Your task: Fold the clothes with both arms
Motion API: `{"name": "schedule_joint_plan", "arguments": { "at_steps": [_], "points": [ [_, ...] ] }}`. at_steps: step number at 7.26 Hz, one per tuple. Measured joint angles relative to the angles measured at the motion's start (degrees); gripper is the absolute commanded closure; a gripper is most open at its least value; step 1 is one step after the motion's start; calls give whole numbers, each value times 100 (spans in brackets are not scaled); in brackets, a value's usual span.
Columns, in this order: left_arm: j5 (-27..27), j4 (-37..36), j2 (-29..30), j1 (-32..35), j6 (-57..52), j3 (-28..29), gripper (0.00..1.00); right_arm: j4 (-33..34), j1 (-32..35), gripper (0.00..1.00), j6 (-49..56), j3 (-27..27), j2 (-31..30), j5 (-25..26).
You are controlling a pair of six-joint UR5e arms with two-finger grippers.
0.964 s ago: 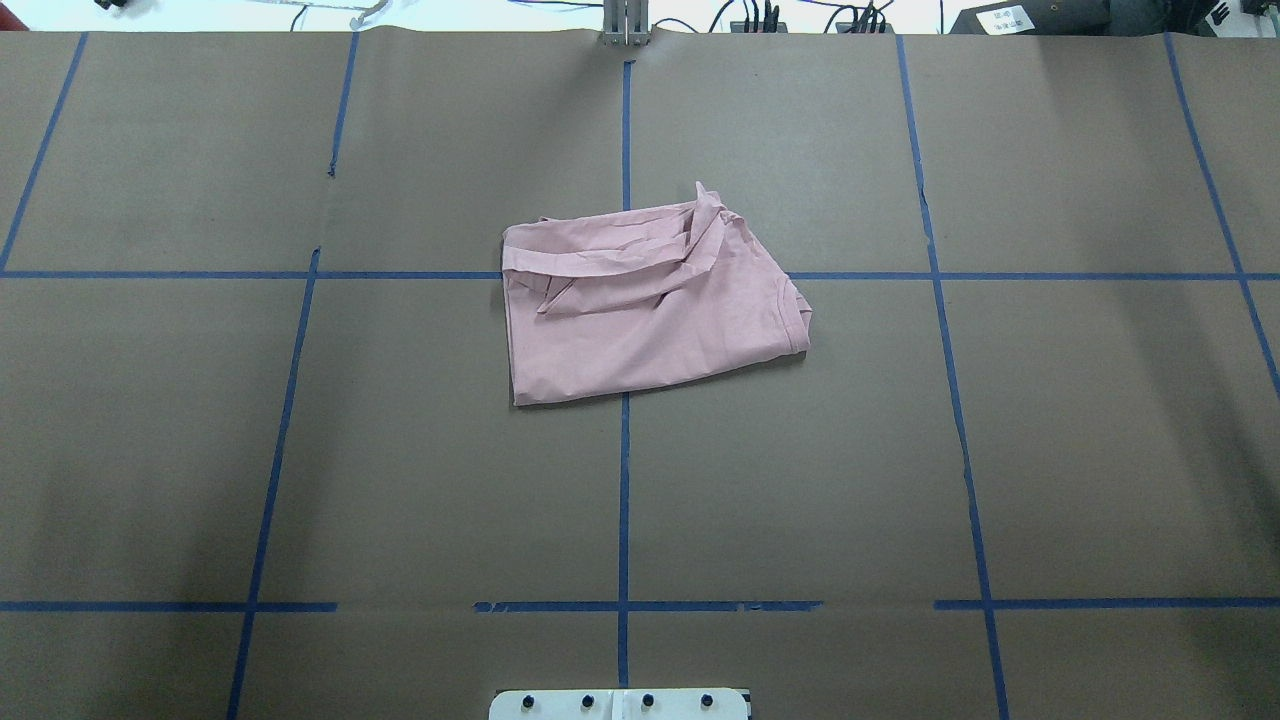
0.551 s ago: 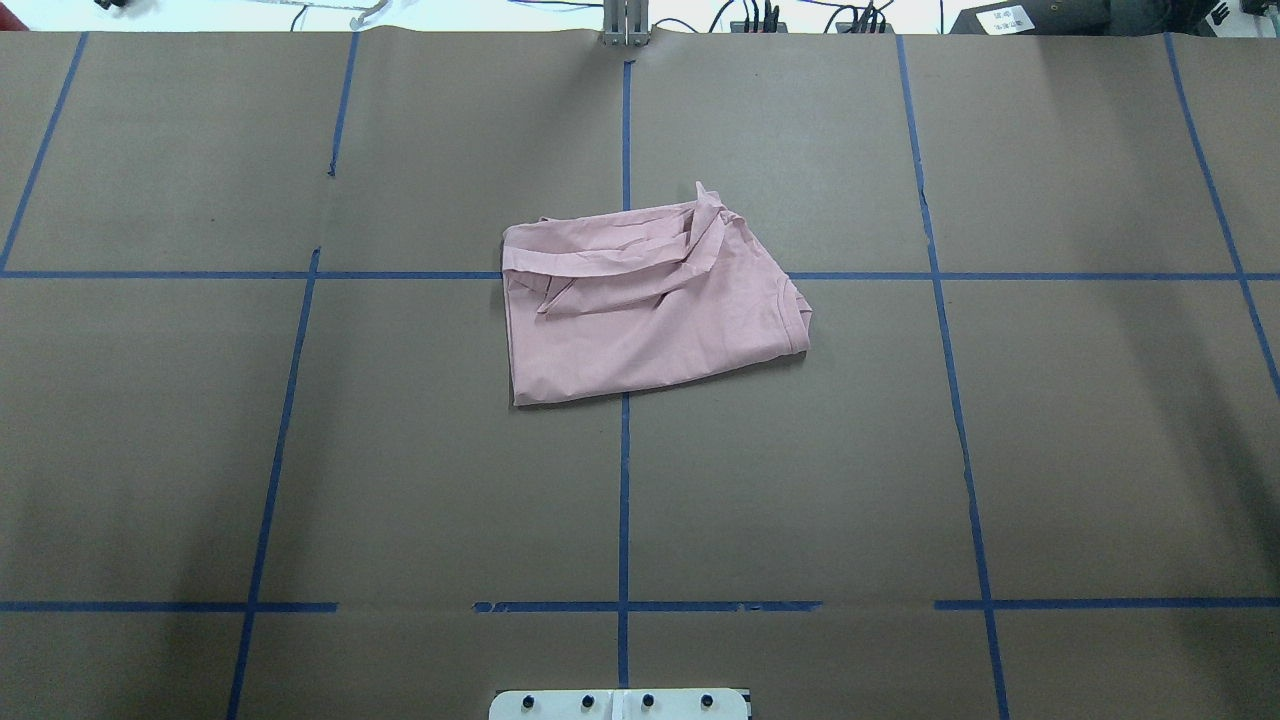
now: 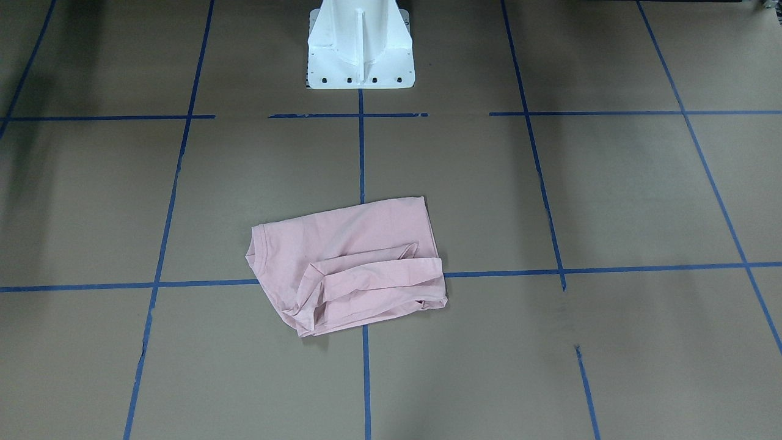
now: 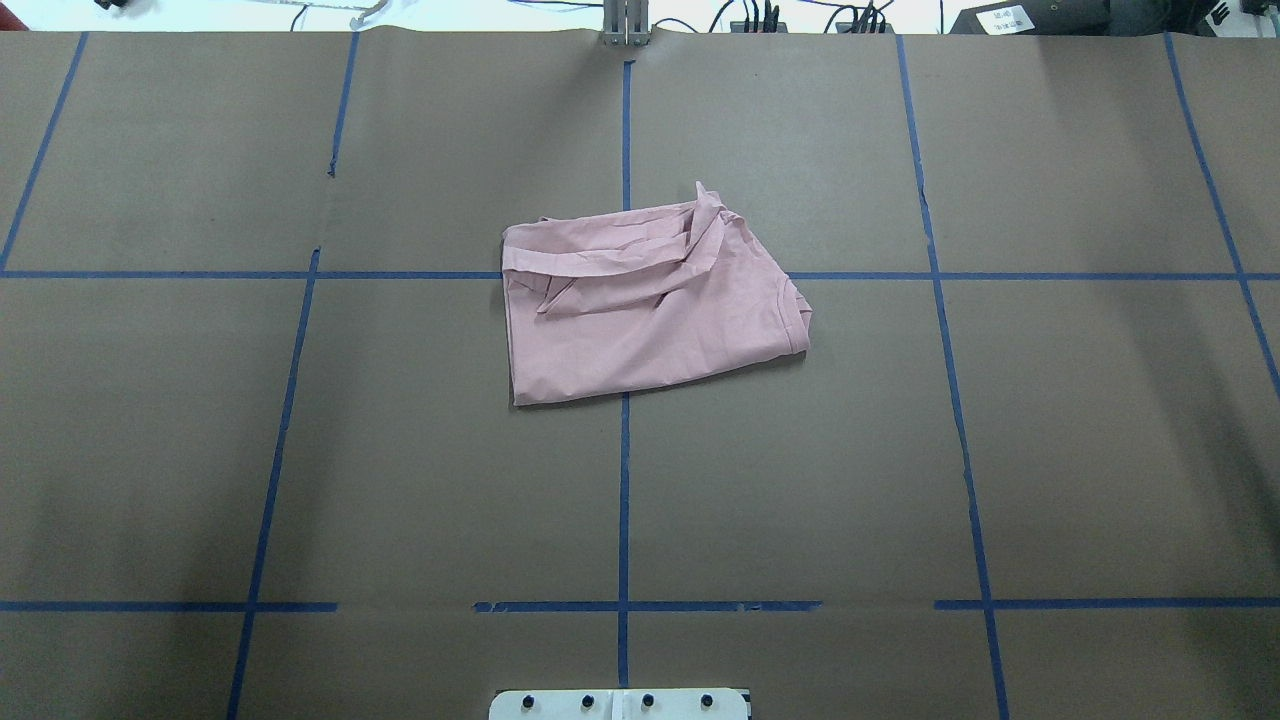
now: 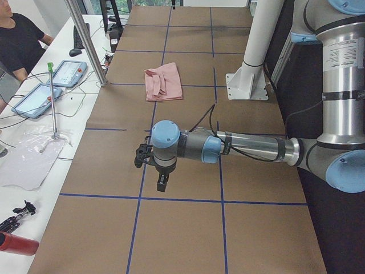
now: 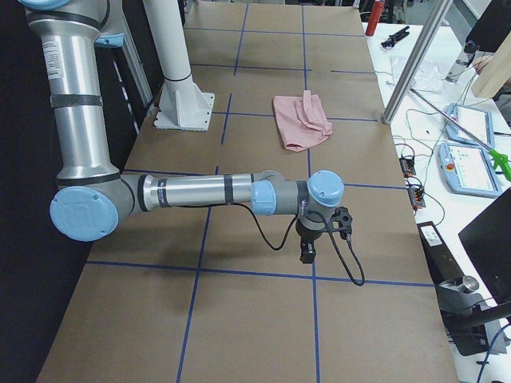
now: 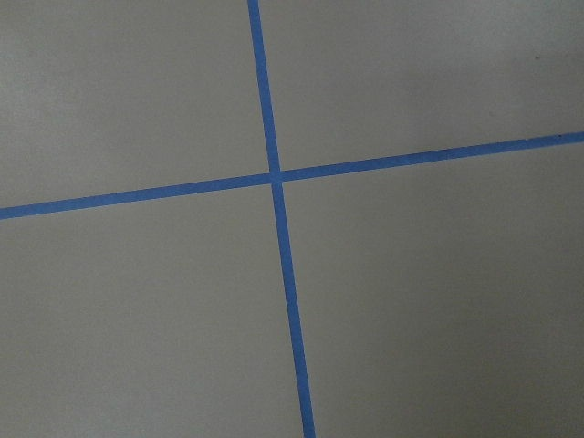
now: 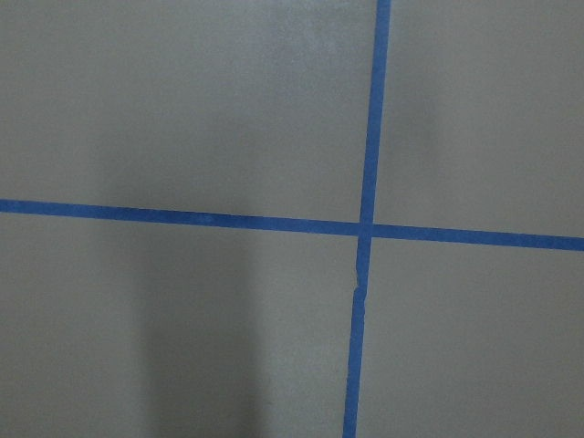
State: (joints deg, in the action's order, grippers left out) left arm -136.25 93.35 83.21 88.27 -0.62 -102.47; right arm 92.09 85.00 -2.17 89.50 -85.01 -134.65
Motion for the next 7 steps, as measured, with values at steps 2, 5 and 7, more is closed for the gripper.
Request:
{"name": "schedule_joint_plan", "arguments": {
  "at_steps": [2, 5, 7],
  "points": [
    [8, -109, 14, -11, 6, -25, 0, 1, 1, 0, -18, -14, -26, -8],
    [76, -693, -4, -3, 15, -136, 0, 2, 2, 0, -52, -16, -25, -9],
    [206, -829, -12, -4, 18, -130, 0, 2, 4, 0, -60, 8, -25, -9]
  ]
}}
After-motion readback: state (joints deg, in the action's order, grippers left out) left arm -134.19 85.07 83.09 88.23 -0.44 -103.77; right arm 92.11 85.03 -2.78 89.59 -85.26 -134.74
